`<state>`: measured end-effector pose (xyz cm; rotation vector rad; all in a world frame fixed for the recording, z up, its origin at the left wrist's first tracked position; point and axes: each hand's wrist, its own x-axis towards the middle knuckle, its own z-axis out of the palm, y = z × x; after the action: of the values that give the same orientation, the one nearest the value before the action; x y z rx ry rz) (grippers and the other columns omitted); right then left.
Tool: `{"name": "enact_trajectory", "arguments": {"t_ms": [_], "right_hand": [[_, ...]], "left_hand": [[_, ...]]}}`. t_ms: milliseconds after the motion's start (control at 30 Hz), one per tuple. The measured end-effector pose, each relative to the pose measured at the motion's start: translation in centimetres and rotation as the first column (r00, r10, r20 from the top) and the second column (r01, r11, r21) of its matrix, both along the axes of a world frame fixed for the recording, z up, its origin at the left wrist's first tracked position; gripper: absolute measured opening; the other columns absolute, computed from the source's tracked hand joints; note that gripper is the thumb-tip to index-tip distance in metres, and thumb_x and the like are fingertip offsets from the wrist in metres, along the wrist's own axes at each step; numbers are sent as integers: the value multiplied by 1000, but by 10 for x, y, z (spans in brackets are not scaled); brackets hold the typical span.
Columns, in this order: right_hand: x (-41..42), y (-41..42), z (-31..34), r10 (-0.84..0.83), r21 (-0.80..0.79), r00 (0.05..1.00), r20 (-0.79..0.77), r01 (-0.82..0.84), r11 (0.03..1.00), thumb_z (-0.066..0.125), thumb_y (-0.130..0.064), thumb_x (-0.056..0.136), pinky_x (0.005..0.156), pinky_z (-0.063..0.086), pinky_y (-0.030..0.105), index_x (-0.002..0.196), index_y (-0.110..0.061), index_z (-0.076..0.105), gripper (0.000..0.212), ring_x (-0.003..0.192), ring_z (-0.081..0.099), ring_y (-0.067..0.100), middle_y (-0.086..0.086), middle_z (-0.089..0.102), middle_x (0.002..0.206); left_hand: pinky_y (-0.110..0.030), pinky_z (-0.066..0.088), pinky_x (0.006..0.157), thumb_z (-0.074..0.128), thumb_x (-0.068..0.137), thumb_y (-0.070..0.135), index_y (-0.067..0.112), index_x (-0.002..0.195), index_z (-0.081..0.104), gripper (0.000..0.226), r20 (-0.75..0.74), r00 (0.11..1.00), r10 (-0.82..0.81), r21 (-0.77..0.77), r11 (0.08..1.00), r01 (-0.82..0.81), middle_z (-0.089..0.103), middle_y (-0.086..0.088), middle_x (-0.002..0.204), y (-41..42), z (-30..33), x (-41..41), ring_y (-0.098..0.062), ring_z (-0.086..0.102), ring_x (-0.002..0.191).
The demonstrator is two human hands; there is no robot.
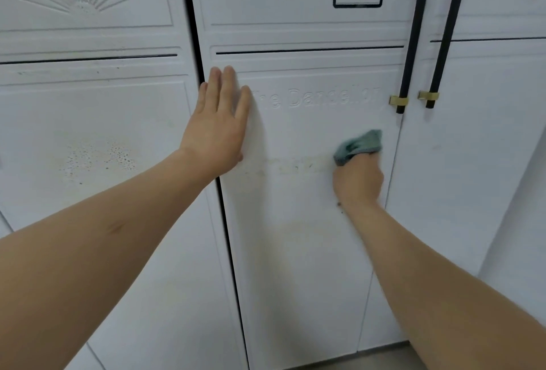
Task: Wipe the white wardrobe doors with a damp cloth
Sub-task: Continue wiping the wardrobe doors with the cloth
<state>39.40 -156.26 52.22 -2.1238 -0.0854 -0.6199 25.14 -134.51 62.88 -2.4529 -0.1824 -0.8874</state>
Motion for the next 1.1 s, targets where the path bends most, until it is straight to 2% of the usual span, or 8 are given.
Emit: {"name": "enact_trajectory", "arguments": {"t_ms": [133, 233, 400, 567, 733, 833, 967, 1100], "right_hand": [[-46, 65, -11, 182, -135, 971, 153, -162, 978, 63, 3, 75, 82, 57, 45, 141, 4, 44, 69, 97, 63, 43, 25, 57, 130], [-66, 97, -28, 342, -427, 843, 415, -151, 892, 71, 0, 60, 58, 56, 37, 125, 6, 62, 65, 71, 62, 40, 25, 62, 105], [-50, 83, -30, 533, -687, 666, 522, -41, 725, 38, -7, 82, 50, 41, 36, 148, -11, 49, 67, 66, 49, 30, 11, 59, 95], [4, 1, -11, 370, -624, 730, 575, 100, 775, 72, -12, 77, 54, 45, 38, 151, -9, 43, 79, 70, 54, 34, 19, 62, 115], [47, -72, -14, 89, -373, 945, 314, 37, 927, 69, -10, 85, 67, 51, 43, 137, -3, 49, 57, 87, 56, 38, 21, 56, 114], [46, -80, -47, 79, -273, 976, 204, -21, 962, 71, -5, 82, 70, 53, 46, 120, 2, 58, 41, 91, 56, 38, 19, 54, 110], [24, -39, -88, 74, -125, 988, 136, -57, 991, 66, 4, 77, 79, 56, 49, 133, 3, 53, 57, 97, 59, 40, 20, 57, 124], [-20, 35, -111, 310, -333, 910, 277, -212, 919, 64, 4, 64, 60, 52, 41, 123, 1, 61, 58, 77, 60, 42, 22, 59, 110]], "left_hand": [[-62, 7, 122, 90, 67, 41, 1, 156, 6, 128, 5, 1000, 3, 11, 1000, -3, -10, -36, 160, 0, 0, 0, -56, -7, 148], [-60, 6, 123, 88, 70, 38, 1, 156, 6, 125, 7, 1000, 15, 21, 1000, -16, -11, -36, 160, -1, 0, 1, -55, -8, 148], [-61, 6, 122, 80, 71, 25, -1, 154, 4, 115, 8, 998, 65, 19, 998, -65, -15, -37, 158, -9, -1, 2, -57, -11, 147], [-64, 4, 121, 78, 69, 56, -2, 153, 6, 125, 43, 993, 112, -87, 990, -108, -16, -36, 158, -27, -5, 9, -55, -13, 147], [-66, 6, 120, 80, 67, 66, -7, 152, 6, 134, 114, 983, 143, -204, 972, -118, -13, -37, 159, -44, -13, 23, -54, -9, 148], [-67, 9, 119, 77, 66, 70, -9, 152, 7, 136, 137, 975, 176, -172, 973, -152, -10, -39, 158, -43, -16, 30, -56, -7, 148], [-66, 10, 120, 74, 66, 72, -9, 152, 8, 136, 160, 968, 195, -143, 974, -173, -8, -39, 158, -42, -19, 33, -56, -5, 148], [-66, 10, 120, 75, 65, 72, -8, 152, 8, 136, 164, 965, 206, -132, 974, -185, -7, -39, 159, -40, -21, 35, -56, -4, 148]]}}
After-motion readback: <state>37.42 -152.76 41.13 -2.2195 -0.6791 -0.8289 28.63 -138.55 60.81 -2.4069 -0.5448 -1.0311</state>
